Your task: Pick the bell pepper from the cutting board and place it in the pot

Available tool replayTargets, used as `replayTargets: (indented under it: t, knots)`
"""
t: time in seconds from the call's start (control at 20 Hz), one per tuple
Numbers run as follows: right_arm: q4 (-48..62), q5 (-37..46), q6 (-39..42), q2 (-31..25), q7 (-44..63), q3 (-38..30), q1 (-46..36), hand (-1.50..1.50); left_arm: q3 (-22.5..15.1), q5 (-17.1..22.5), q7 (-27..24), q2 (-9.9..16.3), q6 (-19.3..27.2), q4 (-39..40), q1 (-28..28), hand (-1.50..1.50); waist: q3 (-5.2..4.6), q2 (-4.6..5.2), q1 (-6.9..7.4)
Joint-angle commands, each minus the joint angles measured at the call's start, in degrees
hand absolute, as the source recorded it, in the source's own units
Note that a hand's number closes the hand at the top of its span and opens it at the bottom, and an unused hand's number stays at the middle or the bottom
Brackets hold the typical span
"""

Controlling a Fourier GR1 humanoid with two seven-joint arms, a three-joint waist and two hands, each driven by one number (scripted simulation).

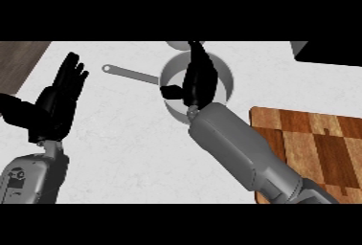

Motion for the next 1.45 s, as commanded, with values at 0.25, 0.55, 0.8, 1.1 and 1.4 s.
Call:
replayTargets:
  t: [0.25,0.55,0.8,1.1,1.4]
  knots:
    - [-6.80,-13.69,-15.63,0.26,-14.24,-2.75,5.80,-1.50,0.98,-0.65,-0.61,0.04,0.90,-0.84,2.87,0.00,-0.02,-0.81,-2.60]
    - [-15.29,-18.54,-12.02,0.27,-25.75,-5.46,14.23,-1.50,3.99,-0.23,2.25,2.10,1.28,-0.67,1.25,0.00,-0.07,-1.54,-5.77]
    - [-26.65,-20.36,-3.26,-5.86,-26.47,-7.44,21.51,-1.50,5.40,0.78,-1.77,1.86,-0.80,-0.07,4.59,0.00,-0.14,-1.76,-6.36]
    - [-30.63,-18.67,2.63,-6.86,-28.47,-10.82,27.25,-1.50,4.24,-0.81,-1.93,0.14,-0.57,-1.32,6.42,0.00,-0.14,-1.73,-6.10]
    - [-31.20,-20.16,5.90,-4.88,-36.70,-13.82,33.82,-1.50,6.04,0.65,-0.85,1.15,-2.81,-4.80,9.64,0.00,-0.13,-1.67,-5.81]
